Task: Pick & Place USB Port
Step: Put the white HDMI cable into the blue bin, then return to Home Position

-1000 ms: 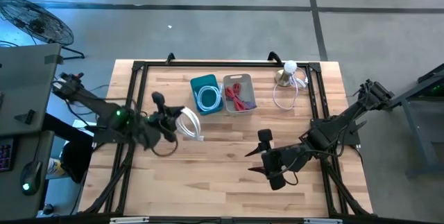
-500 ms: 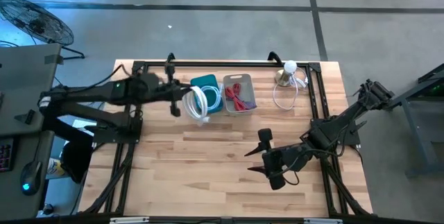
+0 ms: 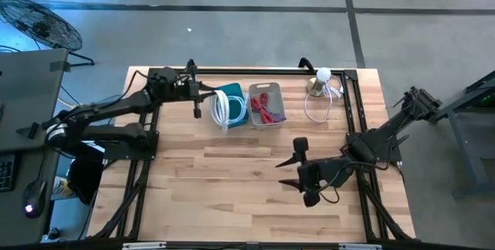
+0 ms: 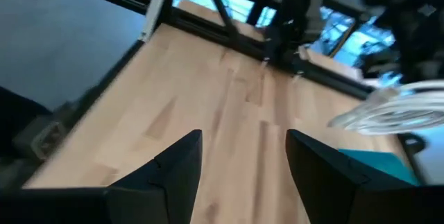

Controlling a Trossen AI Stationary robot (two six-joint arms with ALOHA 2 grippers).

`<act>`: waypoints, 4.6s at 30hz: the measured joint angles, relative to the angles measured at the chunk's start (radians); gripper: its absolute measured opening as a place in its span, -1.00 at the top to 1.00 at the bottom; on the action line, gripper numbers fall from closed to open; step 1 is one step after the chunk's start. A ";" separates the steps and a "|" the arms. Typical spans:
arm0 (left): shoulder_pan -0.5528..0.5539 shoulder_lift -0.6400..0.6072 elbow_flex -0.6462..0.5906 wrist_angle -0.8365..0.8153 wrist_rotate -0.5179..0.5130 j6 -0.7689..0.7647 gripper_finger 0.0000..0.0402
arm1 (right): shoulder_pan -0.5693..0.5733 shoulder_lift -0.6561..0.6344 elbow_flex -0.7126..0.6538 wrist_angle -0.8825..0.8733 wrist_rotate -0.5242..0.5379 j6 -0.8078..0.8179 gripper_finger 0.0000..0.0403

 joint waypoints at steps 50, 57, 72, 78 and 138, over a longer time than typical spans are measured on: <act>0.192 0.542 0.010 0.425 0.354 -0.105 0.19 | -0.118 -0.093 0.000 -0.088 -0.042 -0.059 0.00; 0.192 0.540 0.010 0.426 0.337 -0.142 -0.04 | -0.117 -0.093 0.000 -0.110 -0.034 -0.059 0.00; 0.139 0.239 0.010 0.417 0.524 -0.185 -0.06 | -0.231 -0.500 -0.004 -0.239 -0.054 -0.160 0.00; 0.048 0.082 0.010 0.326 0.450 -0.101 -0.06 | -0.379 -0.768 -0.243 -0.006 -0.137 -0.217 0.00; -0.399 -0.071 0.009 -0.106 -0.034 0.054 -0.06 | -0.847 -1.000 -1.080 0.574 -0.747 0.050 0.00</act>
